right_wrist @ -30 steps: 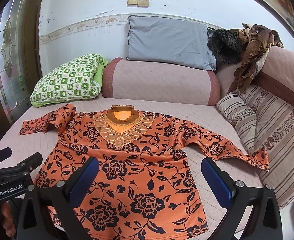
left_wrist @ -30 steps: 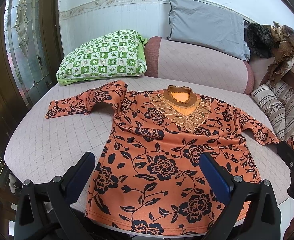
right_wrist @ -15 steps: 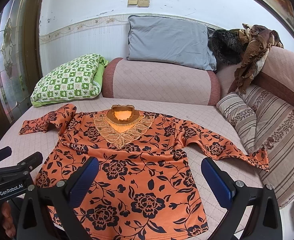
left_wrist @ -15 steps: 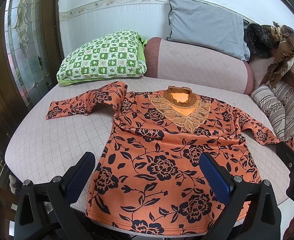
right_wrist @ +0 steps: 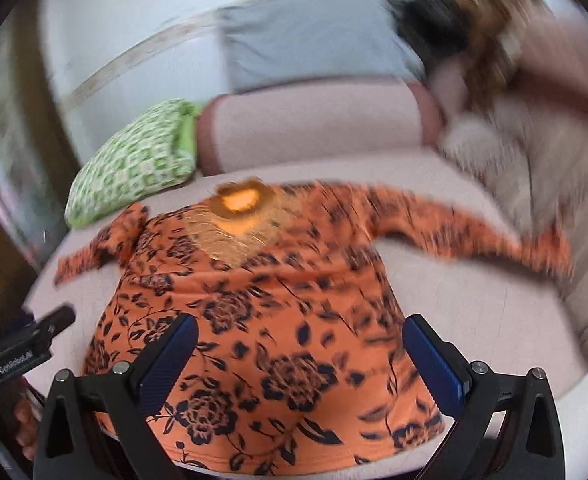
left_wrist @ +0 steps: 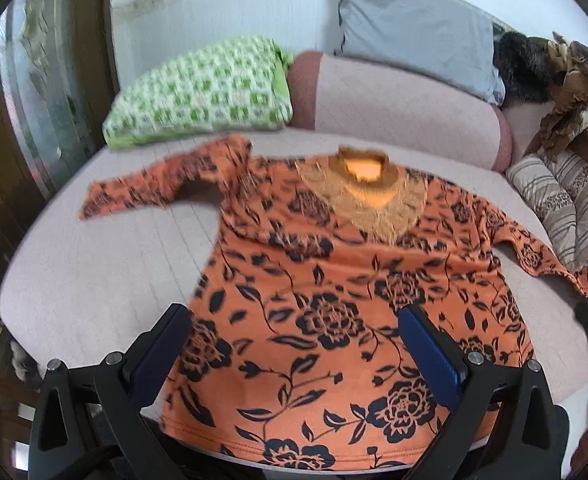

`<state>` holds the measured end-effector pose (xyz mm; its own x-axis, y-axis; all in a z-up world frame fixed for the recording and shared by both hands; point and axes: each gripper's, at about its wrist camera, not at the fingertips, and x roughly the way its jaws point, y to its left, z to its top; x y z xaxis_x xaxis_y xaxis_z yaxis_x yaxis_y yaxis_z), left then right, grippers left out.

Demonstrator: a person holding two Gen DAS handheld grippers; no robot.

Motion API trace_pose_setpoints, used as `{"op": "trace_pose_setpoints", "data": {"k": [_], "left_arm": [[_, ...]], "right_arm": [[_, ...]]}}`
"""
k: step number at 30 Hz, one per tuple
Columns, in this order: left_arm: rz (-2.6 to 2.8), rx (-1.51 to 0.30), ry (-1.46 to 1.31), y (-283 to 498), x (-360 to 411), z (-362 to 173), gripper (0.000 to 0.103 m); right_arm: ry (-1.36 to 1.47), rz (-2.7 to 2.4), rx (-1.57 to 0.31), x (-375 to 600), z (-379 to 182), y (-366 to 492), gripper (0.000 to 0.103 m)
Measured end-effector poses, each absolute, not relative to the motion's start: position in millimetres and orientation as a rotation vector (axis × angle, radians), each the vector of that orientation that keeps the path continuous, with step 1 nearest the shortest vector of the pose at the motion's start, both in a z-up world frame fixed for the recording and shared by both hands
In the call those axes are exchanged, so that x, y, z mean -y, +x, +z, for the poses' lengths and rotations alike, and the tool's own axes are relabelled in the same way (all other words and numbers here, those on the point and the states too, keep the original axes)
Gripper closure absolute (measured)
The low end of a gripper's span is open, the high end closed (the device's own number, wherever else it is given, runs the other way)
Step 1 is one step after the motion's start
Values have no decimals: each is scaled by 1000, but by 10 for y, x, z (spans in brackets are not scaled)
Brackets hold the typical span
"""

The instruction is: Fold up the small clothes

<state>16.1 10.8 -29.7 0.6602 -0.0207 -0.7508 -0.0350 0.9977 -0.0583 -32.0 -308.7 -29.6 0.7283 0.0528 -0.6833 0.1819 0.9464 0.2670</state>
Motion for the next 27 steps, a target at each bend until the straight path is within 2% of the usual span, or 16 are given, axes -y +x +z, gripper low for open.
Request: {"op": "trace_pose_setpoints", "data": {"k": [8, 16, 17, 18, 19, 21, 24, 27], "left_arm": [[-22, -933, -109, 387, -99, -653, 0], [-22, -944, -110, 612, -195, -790, 0], [-17, -942, -108, 628, -224, -803, 0], [-14, -942, -109, 643, -259, -820, 0], [-12, -943, -115, 658, -308, -846, 0], [-5, -947, -127, 679, -387, -892, 0], [16, -928, -141, 694, -544, -944, 0], [34, -908, -172, 728, -695, -982, 0]], "right_arm": [[1115, -344, -616, 5431, -1146, -355, 0], [1356, -521, -533, 6257, -1591, 36, 1], [1416, -540, -547, 6299, -1697, 69, 9], [1466, -542, -543, 6323, -1776, 89, 27], [1505, -531, -532, 6355, -1814, 122, 37], [1485, -522, -538, 6374, -1793, 219, 89], [1210, -488, -563, 6186, -1265, 524, 95], [928, -350, -538, 5649, -459, 913, 96]]}}
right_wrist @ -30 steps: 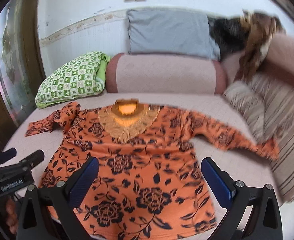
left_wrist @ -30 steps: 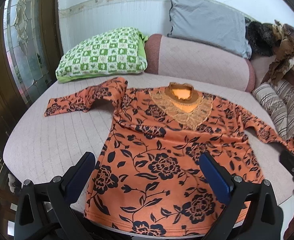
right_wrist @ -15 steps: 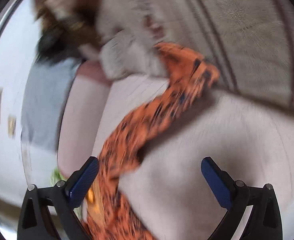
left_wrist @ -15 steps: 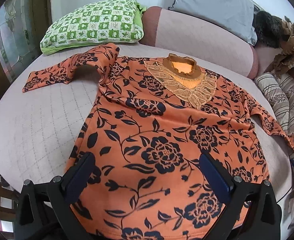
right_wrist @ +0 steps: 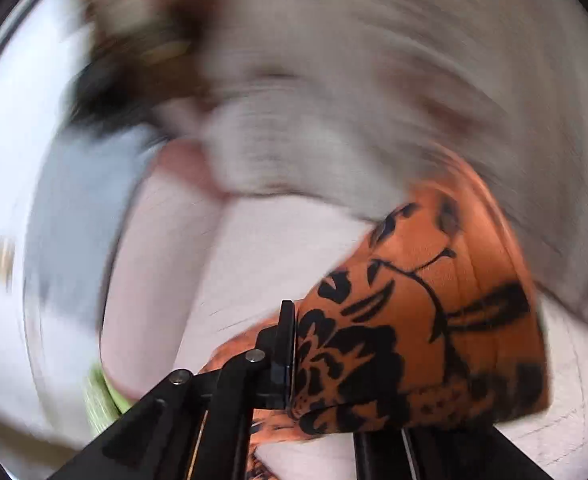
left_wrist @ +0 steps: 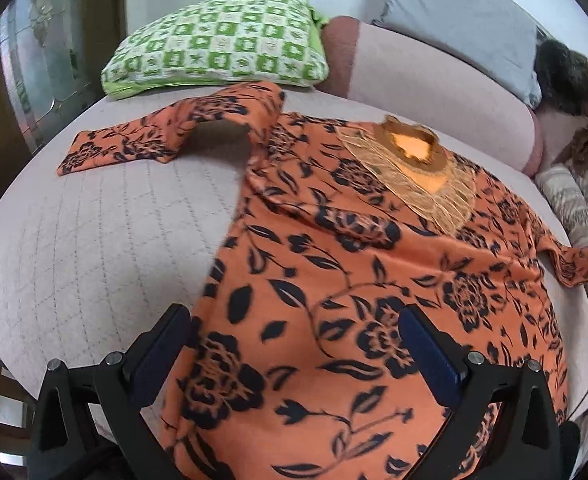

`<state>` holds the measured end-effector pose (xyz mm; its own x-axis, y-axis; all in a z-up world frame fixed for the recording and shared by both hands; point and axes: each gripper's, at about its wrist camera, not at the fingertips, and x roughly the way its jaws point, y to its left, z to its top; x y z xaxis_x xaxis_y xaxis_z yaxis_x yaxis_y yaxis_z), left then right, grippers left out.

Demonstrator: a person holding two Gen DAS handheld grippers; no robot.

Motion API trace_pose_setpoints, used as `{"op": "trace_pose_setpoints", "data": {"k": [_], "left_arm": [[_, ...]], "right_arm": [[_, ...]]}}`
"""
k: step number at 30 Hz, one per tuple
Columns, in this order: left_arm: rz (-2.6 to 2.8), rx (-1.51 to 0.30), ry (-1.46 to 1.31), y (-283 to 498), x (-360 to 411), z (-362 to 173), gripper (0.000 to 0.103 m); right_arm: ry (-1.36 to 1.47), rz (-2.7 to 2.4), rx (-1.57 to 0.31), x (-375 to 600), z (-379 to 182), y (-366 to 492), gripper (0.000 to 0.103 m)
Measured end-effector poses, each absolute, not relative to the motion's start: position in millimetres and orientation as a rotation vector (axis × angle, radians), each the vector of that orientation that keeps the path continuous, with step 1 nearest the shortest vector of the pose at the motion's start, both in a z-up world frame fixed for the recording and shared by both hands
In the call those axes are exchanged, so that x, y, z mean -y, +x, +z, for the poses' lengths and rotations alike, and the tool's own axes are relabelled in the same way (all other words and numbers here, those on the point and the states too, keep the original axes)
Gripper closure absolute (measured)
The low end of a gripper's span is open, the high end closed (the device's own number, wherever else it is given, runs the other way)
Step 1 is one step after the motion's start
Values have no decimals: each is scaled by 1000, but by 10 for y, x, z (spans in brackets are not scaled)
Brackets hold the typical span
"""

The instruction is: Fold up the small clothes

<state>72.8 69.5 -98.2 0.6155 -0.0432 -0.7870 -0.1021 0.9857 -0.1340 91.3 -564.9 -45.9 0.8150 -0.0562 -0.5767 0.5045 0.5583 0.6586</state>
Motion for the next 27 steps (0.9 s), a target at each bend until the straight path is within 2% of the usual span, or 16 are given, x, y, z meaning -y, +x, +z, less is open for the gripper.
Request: {"op": "trace_pose_setpoints", "data": {"k": [5, 9, 12, 14, 16, 17, 19, 20, 21, 23, 27], "left_arm": [[48, -887, -239, 726, -919, -1035, 0], [70, -866, -267, 654, -1119, -1067, 0], [95, -860, -274, 594, -1299, -1096, 0], [114, -864, -275, 572, -1418, -1122, 0], [132, -872, -280, 569, -1536, -1144, 0], [137, -873, -288, 582, -1585, -1143, 0], [133, -866, -299, 632, -1641, -1107, 0], [131, -856, -300, 681, -1652, -1072, 0], [125, -841, -299, 739, -1640, -1024, 0], [84, -822, -304, 904, -1543, -927, 0], [-65, -832, -312, 1475, -1152, -740, 0]], "right_arm": [[488, -60, -479, 3951, 635, 1431, 96], [270, 145, -502, 2510, 719, 1773, 96], [156, 248, -592, 1537, 250, 1967, 95], [137, 305, -712, 1106, -352, 2096, 95], [117, 329, -865, 829, -944, 2230, 90], [107, 322, -973, 747, -1234, 2334, 83], [138, 335, -1066, 736, -1567, 2302, 81], [157, 347, -1042, 791, -1547, 2232, 71], [187, 356, -1013, 896, -1462, 2154, 39], [256, 372, -938, 1119, -1302, 2044, 9], [397, 346, -871, 1725, -991, 2123, 9]]}}
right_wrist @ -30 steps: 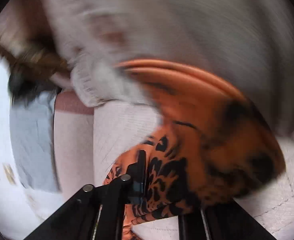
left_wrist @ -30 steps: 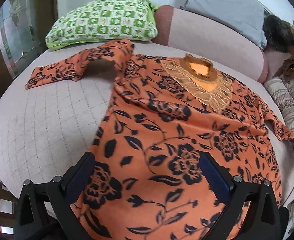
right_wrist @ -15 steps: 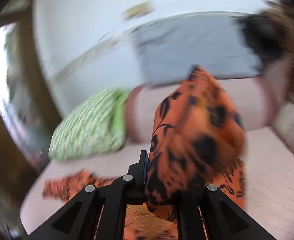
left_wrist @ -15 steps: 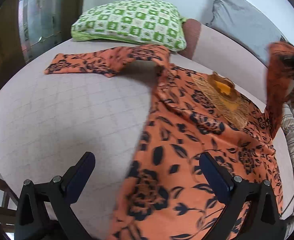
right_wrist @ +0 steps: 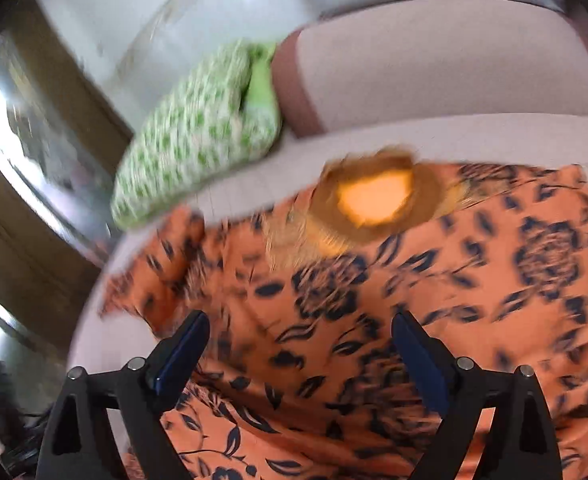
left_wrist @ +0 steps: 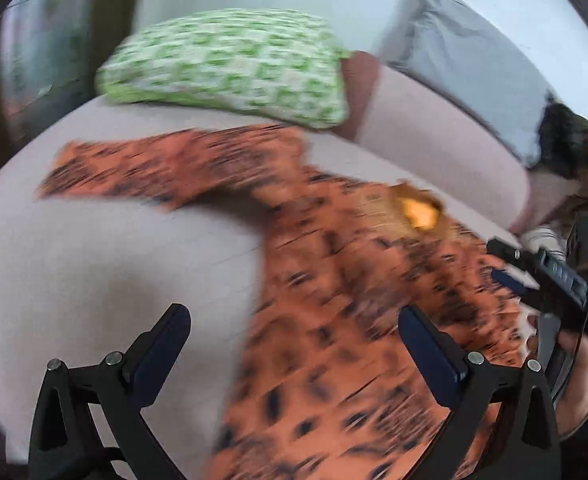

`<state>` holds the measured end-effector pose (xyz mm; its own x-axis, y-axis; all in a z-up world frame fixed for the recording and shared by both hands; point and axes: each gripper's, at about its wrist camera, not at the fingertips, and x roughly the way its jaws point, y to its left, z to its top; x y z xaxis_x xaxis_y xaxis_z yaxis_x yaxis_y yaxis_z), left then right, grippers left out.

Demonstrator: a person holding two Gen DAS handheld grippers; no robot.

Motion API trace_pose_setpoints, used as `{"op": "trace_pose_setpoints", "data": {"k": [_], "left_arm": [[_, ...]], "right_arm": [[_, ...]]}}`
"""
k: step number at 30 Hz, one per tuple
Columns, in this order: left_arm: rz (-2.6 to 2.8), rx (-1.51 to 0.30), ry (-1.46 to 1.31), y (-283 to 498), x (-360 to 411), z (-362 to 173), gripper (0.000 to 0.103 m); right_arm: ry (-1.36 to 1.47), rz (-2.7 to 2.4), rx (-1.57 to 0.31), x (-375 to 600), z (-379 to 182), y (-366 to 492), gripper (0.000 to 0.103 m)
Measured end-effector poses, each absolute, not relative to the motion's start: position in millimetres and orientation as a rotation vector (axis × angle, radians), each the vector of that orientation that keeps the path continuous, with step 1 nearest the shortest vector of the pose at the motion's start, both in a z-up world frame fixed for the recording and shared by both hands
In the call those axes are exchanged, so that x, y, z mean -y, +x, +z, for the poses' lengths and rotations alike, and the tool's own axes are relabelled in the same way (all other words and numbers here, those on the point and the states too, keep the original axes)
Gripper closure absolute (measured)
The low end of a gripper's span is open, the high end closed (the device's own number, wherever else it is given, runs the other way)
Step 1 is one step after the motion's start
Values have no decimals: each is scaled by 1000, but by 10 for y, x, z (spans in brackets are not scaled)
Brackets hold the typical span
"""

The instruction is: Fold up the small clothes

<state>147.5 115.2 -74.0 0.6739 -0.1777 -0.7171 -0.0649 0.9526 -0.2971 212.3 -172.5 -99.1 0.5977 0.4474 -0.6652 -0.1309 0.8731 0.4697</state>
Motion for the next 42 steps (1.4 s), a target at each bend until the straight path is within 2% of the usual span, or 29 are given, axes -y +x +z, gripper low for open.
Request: {"op": "trace_pose_setpoints", "data": {"k": [5, 8, 12, 13, 14, 15, 16, 20, 25, 27, 30, 32, 33, 36, 38, 40, 41, 42], "left_arm": [[-101, -1042, -290, 2416, -707, -914, 1], [-107, -1147, -347, 2740, -606, -1118, 13], [-75, -1214, -373, 2910, -490, -1339, 18], [-68, -1227, -385, 2905, -467, -1384, 29], [-61, -1241, -386, 2910, -445, -1422, 54], [-48, -1246, -357, 2912, -413, -1441, 72], [-31, -1239, -301, 2908, -363, -1448, 97], [-36, -1111, -194, 2862, -225, -1200, 98], [-11, -770, 46, 2727, -23, -516, 98], [0, -784, 28, 2822, -90, -590, 98], [30, -953, 21, 3098, -176, -1137, 96], [47, -1070, 16, 3206, -241, -1535, 92], [46, -1016, 14, 3170, -243, -1496, 90], [5, -990, -26, 3058, -252, -1332, 78], [-10, -956, -70, 2946, -289, -1203, 65], [-37, -940, -113, 2798, -346, -1073, 58], [-55, -930, -147, 2696, -389, -1001, 58], [-79, -912, -192, 2559, -465, -906, 57]], "right_arm": [[442, 263, -893, 2343, -1119, 2095, 9], [454, 244, -910, 2526, -1299, 2200, 9], [476, 246, -917, 2803, -1363, 2141, 9], [462, 240, -917, 2829, -1369, 2142, 9], [453, 239, -912, 2851, -1378, 2149, 9], [452, 243, -913, 2867, -1394, 2159, 9], [453, 244, -919, 2889, -1408, 2165, 9], [490, 238, -952, 3002, -1492, 2215, 9], [505, 268, -895, 3129, -1247, 2227, 9], [487, 274, -864, 3153, -1155, 2291, 9], [525, 268, -893, 3201, -1275, 2539, 9], [559, 230, -1015, 3251, -1589, 2755, 9], [593, 225, -1043, 3291, -1688, 2793, 9], [639, 289, -943, 3338, -1391, 2701, 9], [669, 321, -889, 3379, -1259, 2671, 9], [674, 271, -955, 3468, -1463, 2749, 7], [676, 201, -1054, 3552, -1715, 2814, 8], [732, 203, -1034, 3626, -1779, 2778, 11]]}}
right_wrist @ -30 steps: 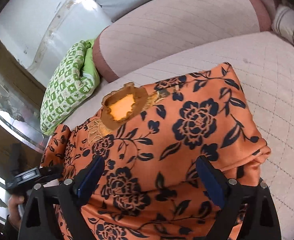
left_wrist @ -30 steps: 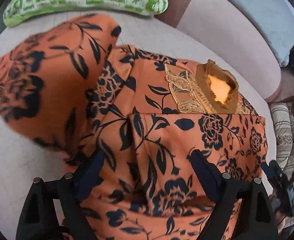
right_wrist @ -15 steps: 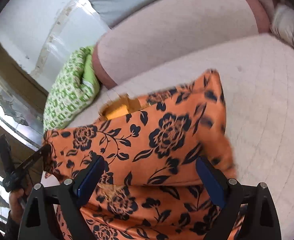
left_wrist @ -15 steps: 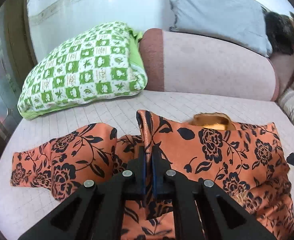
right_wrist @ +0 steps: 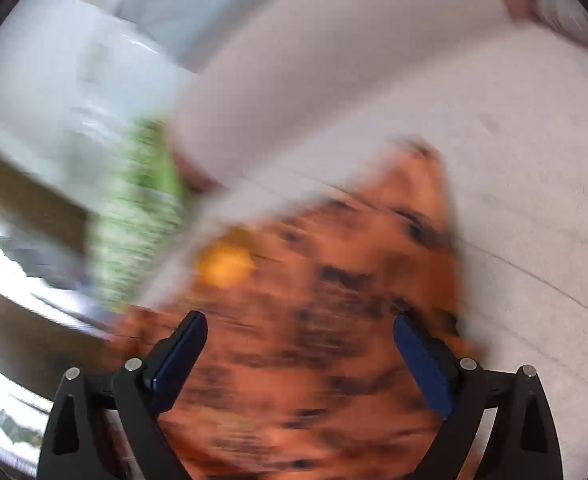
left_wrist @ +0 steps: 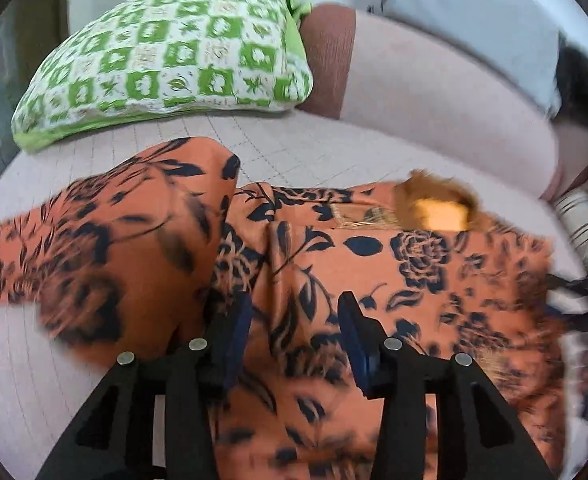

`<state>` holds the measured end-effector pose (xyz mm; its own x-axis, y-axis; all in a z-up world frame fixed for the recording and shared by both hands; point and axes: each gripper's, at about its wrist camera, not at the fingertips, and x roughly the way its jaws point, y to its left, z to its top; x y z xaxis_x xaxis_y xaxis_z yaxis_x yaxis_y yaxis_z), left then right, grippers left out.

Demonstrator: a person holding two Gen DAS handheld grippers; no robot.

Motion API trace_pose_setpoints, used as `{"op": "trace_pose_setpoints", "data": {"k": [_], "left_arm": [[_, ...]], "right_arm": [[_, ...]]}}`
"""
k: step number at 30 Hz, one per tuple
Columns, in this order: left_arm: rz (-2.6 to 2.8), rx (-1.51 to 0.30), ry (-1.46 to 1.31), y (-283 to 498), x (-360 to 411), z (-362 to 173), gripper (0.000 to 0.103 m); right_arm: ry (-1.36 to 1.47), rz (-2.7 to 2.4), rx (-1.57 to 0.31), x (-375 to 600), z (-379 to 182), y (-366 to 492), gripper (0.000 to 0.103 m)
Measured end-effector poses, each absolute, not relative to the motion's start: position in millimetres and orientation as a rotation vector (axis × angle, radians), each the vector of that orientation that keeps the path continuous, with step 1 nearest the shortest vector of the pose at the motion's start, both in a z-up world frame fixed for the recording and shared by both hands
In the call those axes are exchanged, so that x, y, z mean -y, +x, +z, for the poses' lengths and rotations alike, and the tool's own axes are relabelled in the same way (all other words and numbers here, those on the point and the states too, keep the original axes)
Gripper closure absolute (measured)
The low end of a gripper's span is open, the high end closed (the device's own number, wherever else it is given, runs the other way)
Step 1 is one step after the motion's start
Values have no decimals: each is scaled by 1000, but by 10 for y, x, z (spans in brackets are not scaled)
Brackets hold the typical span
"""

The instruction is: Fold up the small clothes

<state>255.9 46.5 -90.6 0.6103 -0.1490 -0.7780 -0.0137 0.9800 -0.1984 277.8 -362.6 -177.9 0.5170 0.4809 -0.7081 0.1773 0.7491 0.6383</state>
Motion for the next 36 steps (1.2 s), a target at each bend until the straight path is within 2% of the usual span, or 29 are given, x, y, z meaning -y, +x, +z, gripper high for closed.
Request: {"op": "trace_pose_setpoints", "data": {"k": [1, 3, 4, 5, 11, 15, 21, 22, 23, 25, 28, 30, 33, 36], "left_arm": [[-97, -895, -221, 2470, -494, -873, 54], [-92, -815, -295, 2133, -770, -682, 40], [-60, -777, -339, 2084, -935, -665, 30], [-24, -747, -394, 2010, -1144, -660, 25], [161, -689, -895, 1709, -2632, -1157, 26], [310, -648, -1012, 1776, -3319, -1388, 26], [414, -654, -1070, 1950, -3636, -1510, 29], [452, -671, -1045, 1992, -3632, -1490, 40], [477, -688, -1031, 2036, -3651, -1495, 61], [519, -739, -1048, 2157, -3704, -1575, 87], [539, -739, -1115, 2145, -3809, -1644, 95], [544, -735, -1086, 2152, -3792, -1588, 97], [531, -674, -910, 2173, -3556, -1158, 98], [435, -565, -678, 2252, -2990, -434, 98]], "right_arm": [[766, 204, -975, 3672, -1675, 2692, 11], [711, 199, -931, 3607, -1428, 2563, 11], [673, 217, -906, 3545, -1317, 2481, 11], [640, 232, -892, 3467, -1223, 2364, 11], [495, 281, -907, 3025, -1149, 1662, 11], [480, 268, -942, 2929, -1216, 1343, 11], [477, 240, -942, 2849, -1218, 1284, 11], [474, 234, -936, 2849, -1207, 1276, 11], [472, 232, -931, 2826, -1193, 1287, 11], [469, 235, -931, 2786, -1192, 1308, 11], [468, 233, -942, 2773, -1223, 1311, 11], [465, 229, -935, 2794, -1225, 1289, 11], [477, 215, -922, 2865, -1224, 1249, 11], [494, 204, -894, 2944, -1214, 1200, 11]]}}
